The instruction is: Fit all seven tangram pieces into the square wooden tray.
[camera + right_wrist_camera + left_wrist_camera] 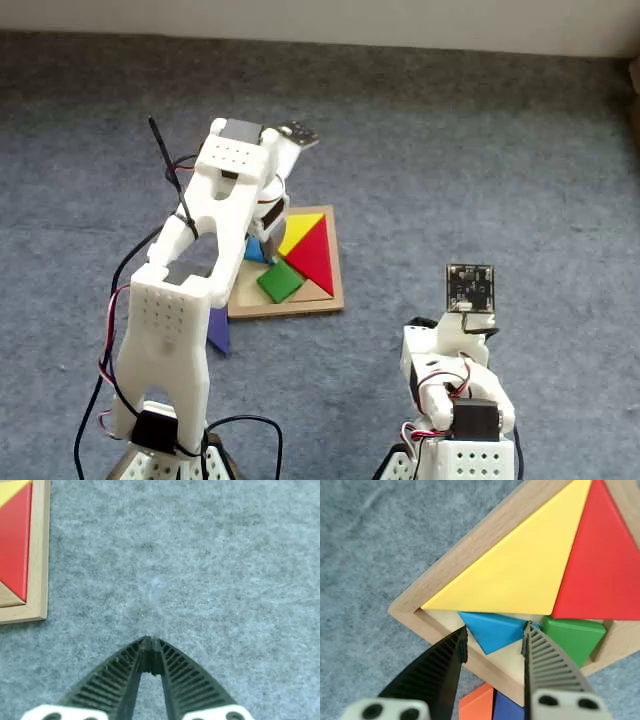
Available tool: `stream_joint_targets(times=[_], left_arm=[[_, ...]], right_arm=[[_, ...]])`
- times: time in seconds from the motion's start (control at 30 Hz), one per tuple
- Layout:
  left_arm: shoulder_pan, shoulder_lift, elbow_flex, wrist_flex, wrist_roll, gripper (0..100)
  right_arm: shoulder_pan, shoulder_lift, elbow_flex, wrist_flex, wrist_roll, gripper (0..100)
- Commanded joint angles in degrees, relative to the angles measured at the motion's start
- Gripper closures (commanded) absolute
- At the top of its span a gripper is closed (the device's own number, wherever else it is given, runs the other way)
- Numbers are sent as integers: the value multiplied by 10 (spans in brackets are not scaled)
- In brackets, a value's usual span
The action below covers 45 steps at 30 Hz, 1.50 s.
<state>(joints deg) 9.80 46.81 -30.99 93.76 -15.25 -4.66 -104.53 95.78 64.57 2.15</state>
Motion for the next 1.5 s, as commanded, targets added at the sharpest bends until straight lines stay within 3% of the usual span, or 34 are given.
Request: stream_joint_targets(times=[0.0, 0.27, 0.4, 0.77, 0.93, 1.2, 1.27, 1.4, 1.47], left_arm=[[28, 19, -2, 6, 26, 808], [44, 20, -1, 16, 46, 808], [39, 21, 2, 26, 104, 808], [30, -5, -3, 43, 168, 822], [11, -124, -2, 63, 165, 889], [-73, -354, 107, 62, 149, 892], [-98, -411, 153, 60, 128, 892], [-153, -532, 280, 1, 119, 892], [-183, -599, 358, -42, 113, 893]], right_arm=[[8, -6, 81, -7, -2, 981], [8, -6, 81, -7, -2, 981], [8, -6, 81, -7, -2, 981], [8, -6, 81, -7, -2, 981], [8, -6, 81, -7, -1, 981], [8, -7, 67, -16, 2, 981], [8, -7, 34, -20, 36, 981], [6, -5, -32, -16, 177, 978], [4, -4, -58, -18, 204, 978]])
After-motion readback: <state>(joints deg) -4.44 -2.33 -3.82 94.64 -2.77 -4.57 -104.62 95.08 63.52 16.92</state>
